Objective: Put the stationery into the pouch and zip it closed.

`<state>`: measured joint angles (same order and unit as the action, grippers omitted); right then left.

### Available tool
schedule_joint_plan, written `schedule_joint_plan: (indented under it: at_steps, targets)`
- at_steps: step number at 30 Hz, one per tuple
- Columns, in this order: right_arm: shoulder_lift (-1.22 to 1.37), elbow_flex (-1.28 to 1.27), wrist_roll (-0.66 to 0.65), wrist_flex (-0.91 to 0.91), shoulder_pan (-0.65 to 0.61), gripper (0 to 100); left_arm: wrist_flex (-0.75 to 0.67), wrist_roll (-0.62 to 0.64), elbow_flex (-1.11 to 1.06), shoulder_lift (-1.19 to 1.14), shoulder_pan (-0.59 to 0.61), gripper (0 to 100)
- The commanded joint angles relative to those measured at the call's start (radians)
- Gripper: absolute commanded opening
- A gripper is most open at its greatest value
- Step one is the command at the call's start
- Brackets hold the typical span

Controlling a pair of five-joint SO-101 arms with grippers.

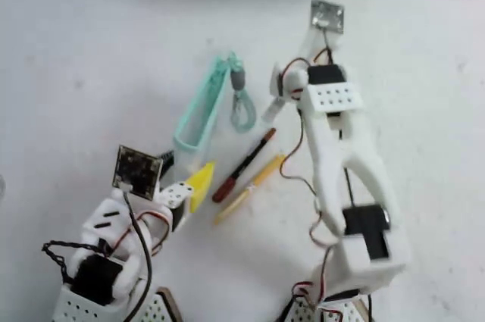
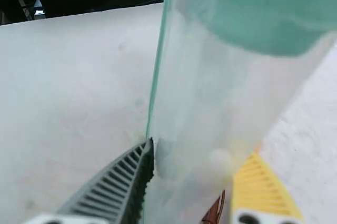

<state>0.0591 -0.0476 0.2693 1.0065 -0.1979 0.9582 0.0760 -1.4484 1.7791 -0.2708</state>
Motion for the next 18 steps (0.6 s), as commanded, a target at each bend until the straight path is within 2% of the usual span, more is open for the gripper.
schedule_joint_plan:
  at_steps: [1,5,8,13,18]
  targets:
    - [-0.237,0.014,-0.031,0.041,-0.005,1.7,-0.031,-0.008,0.008,0.007,-0.012,25]
    - [-0.486,0.014,-0.186,0.044,-0.035,1.7,-0.031,-0.009,0.008,0.007,-0.012,25]
    - [-0.668,0.008,-0.245,0.042,-0.077,1.7,-0.031,-0.012,0.008,0.007,-0.012,25]
    - [-0.889,-0.002,-0.259,0.039,-0.228,1.7,-0.031,-0.012,0.008,0.007,-0.013,25]
    - [-0.966,-0.069,-0.261,-0.048,-0.395,1.7,-0.031,-0.012,0.008,0.007,-0.013,25]
